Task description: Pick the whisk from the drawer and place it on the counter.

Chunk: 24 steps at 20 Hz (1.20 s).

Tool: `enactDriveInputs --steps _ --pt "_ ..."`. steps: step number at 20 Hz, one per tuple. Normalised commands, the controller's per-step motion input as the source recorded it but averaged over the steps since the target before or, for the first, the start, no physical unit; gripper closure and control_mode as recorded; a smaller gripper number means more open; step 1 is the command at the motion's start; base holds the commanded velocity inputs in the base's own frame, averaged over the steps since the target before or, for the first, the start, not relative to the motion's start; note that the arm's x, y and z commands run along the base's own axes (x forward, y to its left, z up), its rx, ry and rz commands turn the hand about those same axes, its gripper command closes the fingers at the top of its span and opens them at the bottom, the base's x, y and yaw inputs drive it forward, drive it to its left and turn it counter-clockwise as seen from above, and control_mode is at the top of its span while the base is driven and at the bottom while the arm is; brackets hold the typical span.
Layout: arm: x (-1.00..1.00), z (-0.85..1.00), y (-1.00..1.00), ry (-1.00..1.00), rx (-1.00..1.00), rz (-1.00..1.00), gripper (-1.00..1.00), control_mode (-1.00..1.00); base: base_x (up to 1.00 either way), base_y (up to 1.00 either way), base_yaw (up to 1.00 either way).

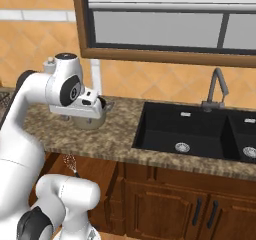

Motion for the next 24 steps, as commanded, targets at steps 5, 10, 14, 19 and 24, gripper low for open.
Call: enactDriveInputs --steps 5,10,14,19,24 --pt "0.00 0.00 0.00 0.00 0.00 0.00 -1.00 1.00 -0.84 -0.74 0.48" --pt "0.00 0.00 0.00 0.00 0.00 0.00 -1.00 1.00 -0.93 -0.86 0.55" --pt "0.00 0.00 0.00 0.00 0.00 0.00 -1.00 1.00 0.01 -0.36 0.72" --pt "0.00 0.00 0.00 0.00 0.00 0.00 -1.00 1.00 0.01 -0.76 0.56" --pt "0.00 0.00 0.00 0.00 0.00 0.00 -1.00 1.00 0.29 -1.00 0.37"
